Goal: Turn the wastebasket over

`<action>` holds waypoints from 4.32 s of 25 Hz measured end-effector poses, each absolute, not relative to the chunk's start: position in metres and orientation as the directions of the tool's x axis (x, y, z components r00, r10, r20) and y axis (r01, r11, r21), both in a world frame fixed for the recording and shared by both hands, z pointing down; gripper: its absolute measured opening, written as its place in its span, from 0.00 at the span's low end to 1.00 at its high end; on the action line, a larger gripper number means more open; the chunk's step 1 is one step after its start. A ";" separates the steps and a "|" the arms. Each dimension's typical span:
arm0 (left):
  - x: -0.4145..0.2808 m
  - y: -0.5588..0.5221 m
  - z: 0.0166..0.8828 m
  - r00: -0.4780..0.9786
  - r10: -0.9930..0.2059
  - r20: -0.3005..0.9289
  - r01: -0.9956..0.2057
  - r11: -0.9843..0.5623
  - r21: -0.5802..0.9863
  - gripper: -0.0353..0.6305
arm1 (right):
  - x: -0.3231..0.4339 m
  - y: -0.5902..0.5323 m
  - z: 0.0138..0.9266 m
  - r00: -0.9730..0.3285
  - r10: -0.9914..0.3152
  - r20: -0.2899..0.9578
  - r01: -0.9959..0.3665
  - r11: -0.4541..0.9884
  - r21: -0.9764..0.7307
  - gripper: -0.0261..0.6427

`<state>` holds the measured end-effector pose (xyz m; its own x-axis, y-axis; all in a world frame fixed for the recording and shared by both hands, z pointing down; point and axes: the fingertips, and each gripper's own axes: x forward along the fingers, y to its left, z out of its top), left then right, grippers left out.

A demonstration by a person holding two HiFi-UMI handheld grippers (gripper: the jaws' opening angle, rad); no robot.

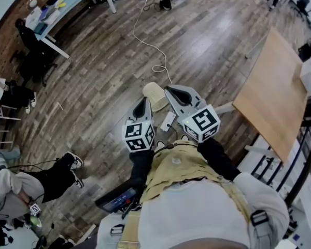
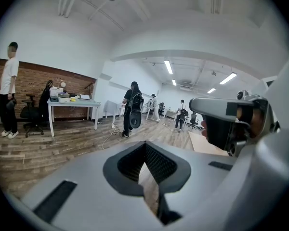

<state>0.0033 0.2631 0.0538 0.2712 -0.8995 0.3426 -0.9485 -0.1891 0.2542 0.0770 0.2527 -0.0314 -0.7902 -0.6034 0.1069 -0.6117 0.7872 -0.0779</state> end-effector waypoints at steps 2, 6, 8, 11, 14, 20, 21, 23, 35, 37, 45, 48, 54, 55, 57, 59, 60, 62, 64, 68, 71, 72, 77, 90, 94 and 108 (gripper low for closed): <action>-0.001 0.264 0.055 0.264 -0.901 0.345 -0.950 -0.180 0.257 0.06 | 0.075 0.253 -0.030 -0.790 -0.603 0.109 -0.612 0.787 -0.080 0.07; -0.003 0.265 0.056 0.254 -0.903 0.347 -0.951 -0.168 0.259 0.06 | 0.073 0.253 -0.029 -0.793 -0.600 0.108 -0.608 0.790 -0.081 0.07; -0.004 0.267 0.055 0.253 -0.903 0.347 -0.951 -0.167 0.260 0.06 | 0.073 0.254 -0.029 -0.791 -0.602 0.111 -0.611 0.787 -0.084 0.07; -0.007 0.268 0.055 0.254 -0.903 0.348 -0.951 -0.167 0.260 0.06 | 0.074 0.253 -0.027 -0.785 -0.608 0.120 -0.618 0.780 -0.094 0.07; -0.008 0.269 0.057 0.253 -0.901 0.352 -0.951 -0.165 0.262 0.06 | 0.075 0.253 -0.023 -0.778 -0.616 0.124 -0.628 0.772 -0.102 0.07; -0.010 0.278 0.059 0.254 -0.902 0.349 -0.950 -0.165 0.264 0.06 | 0.076 0.260 -0.019 -0.771 -0.625 0.122 -0.636 0.764 -0.106 0.07; -0.011 0.279 0.059 0.253 -0.902 0.349 -0.950 -0.165 0.264 0.06 | 0.076 0.261 -0.020 -0.771 -0.626 0.120 -0.637 0.764 -0.105 0.07; -0.014 0.280 0.058 0.252 -0.903 0.348 -0.950 -0.162 0.265 0.06 | 0.073 0.263 -0.023 -0.771 -0.627 0.113 -0.637 0.764 -0.101 0.07; -0.031 0.291 0.059 0.252 -0.906 0.340 -0.948 -0.161 0.273 0.06 | 0.054 0.275 -0.027 -0.777 -0.624 0.080 -0.629 0.773 -0.086 0.07; -0.038 0.294 0.060 0.247 -0.907 0.342 -0.948 -0.154 0.277 0.06 | 0.048 0.278 -0.025 -0.783 -0.616 0.081 -0.622 0.779 -0.087 0.07; -0.066 0.300 0.077 0.219 -0.905 0.365 -0.946 -0.105 0.306 0.06 | 0.020 0.282 -0.004 -0.799 -0.587 0.130 -0.599 0.794 -0.103 0.07; -0.070 0.295 0.092 0.216 -0.893 0.395 -0.941 -0.083 0.327 0.06 | 0.014 0.279 0.010 -0.807 -0.566 0.168 -0.586 0.802 -0.113 0.07; -0.062 0.262 0.111 0.196 -0.869 0.454 -0.944 -0.042 0.327 0.06 | 0.025 0.234 0.033 -0.811 -0.544 0.215 -0.579 0.798 -0.166 0.07; -0.061 0.252 0.114 0.184 -0.867 0.463 -0.947 -0.029 0.321 0.06 | 0.025 0.221 0.037 -0.817 -0.534 0.216 -0.571 0.802 -0.176 0.07; -0.060 0.229 0.122 0.160 -0.862 0.482 -0.950 -0.002 0.311 0.06 | 0.026 0.195 0.046 -0.831 -0.511 0.218 -0.551 0.811 -0.196 0.07; -0.059 0.201 0.128 0.139 -0.857 0.497 -0.954 0.020 0.301 0.06 | 0.024 0.167 0.050 -0.852 -0.480 0.209 -0.518 0.829 -0.211 0.07; -0.057 0.184 0.129 0.130 -0.856 0.500 -0.956 0.026 0.293 0.06 | 0.024 0.150 0.050 -0.863 -0.463 0.203 -0.501 0.838 -0.215 0.07; -0.048 0.148 0.129 0.120 -0.854 0.506 -0.961 0.029 0.276 0.06 | 0.028 0.111 0.052 -0.877 -0.439 0.193 -0.475 0.851 -0.225 0.07; -0.033 0.121 0.133 0.119 -0.841 0.528 -0.964 0.029 0.263 0.06 | 0.041 0.077 0.060 -0.882 -0.427 0.199 -0.468 0.846 -0.256 0.07; -0.006 0.093 0.137 0.101 -0.807 0.582 -0.968 0.054 0.243 0.06 | 0.077 0.020 0.075 -0.873 -0.414 0.258 -0.478 0.830 -0.288 0.07; -0.010 0.076 0.151 0.085 -0.791 0.606 -0.970 0.072 0.231 0.06 | 0.091 -0.017 0.093 -0.865 -0.414 0.284 -0.485 0.833 -0.266 0.07; -0.014 0.075 0.159 0.081 -0.784 0.616 -0.970 0.081 0.230 0.06 | 0.095 -0.023 0.101 -0.866 -0.411 0.286 -0.483 0.837 -0.258 0.07; -0.049 0.075 0.202 0.081 -0.739 0.668 -0.961 0.120 0.249 0.06 | 0.101 -0.048 0.140 -0.846 -0.413 0.338 -0.499 0.837 -0.226 0.07; -0.122 0.094 0.440 0.116 -0.581 0.806 -0.977 0.081 0.199 0.06 | 0.031 0.016 0.467 -0.729 -0.127 0.673 -0.405 0.873 -0.273 0.07; -0.113 0.125 0.520 0.149 -0.517 0.843 -0.983 0.011 0.181 0.06 | 0.020 0.057 0.585 -0.650 0.029 0.759 -0.279 0.921 -0.274 0.07; -0.052 0.130 0.682 0.261 -0.426 0.866 -0.962 -0.189 0.197 0.06 | 0.050 0.078 0.832 -0.266 0.168 0.949 0.101 0.984 -0.146 0.25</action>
<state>-0.0520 0.1303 0.6823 0.2614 -0.4261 0.8661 -0.9619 -0.1893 0.1972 0.0500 0.0777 0.8315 -0.2655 0.1681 0.9493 0.1015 0.9841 -0.1459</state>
